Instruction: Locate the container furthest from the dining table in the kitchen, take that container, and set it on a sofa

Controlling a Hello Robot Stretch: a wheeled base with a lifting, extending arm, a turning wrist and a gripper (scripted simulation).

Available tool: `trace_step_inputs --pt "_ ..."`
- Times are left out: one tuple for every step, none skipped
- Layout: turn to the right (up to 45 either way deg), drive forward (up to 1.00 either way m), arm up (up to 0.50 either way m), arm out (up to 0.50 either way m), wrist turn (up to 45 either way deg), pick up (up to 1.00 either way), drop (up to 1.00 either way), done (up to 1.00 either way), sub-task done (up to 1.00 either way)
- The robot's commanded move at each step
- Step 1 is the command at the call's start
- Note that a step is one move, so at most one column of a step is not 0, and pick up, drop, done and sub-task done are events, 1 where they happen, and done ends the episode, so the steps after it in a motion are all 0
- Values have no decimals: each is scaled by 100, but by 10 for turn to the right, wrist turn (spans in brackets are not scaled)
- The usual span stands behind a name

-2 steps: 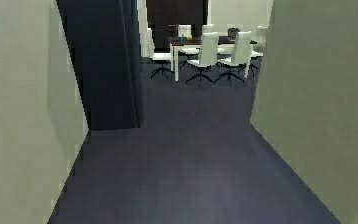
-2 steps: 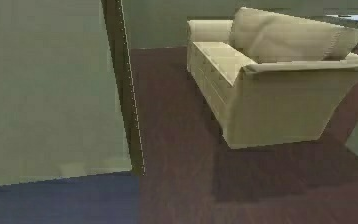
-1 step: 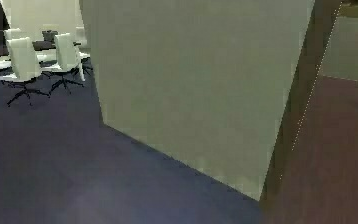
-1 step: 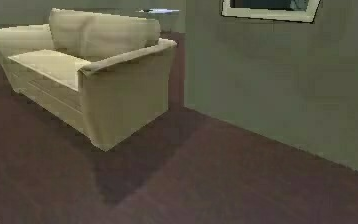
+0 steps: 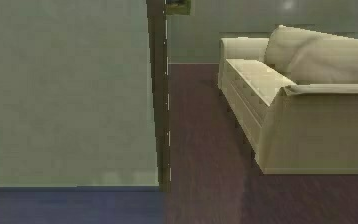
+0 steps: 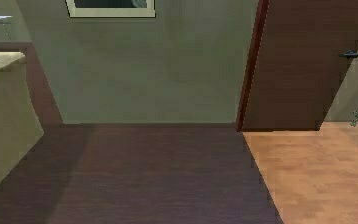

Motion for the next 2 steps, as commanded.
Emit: trace_step_inputs --pt "0 5 0 0 0 0 0 0 0" --pt "-450 0 0 0 0 0 0 0 0"
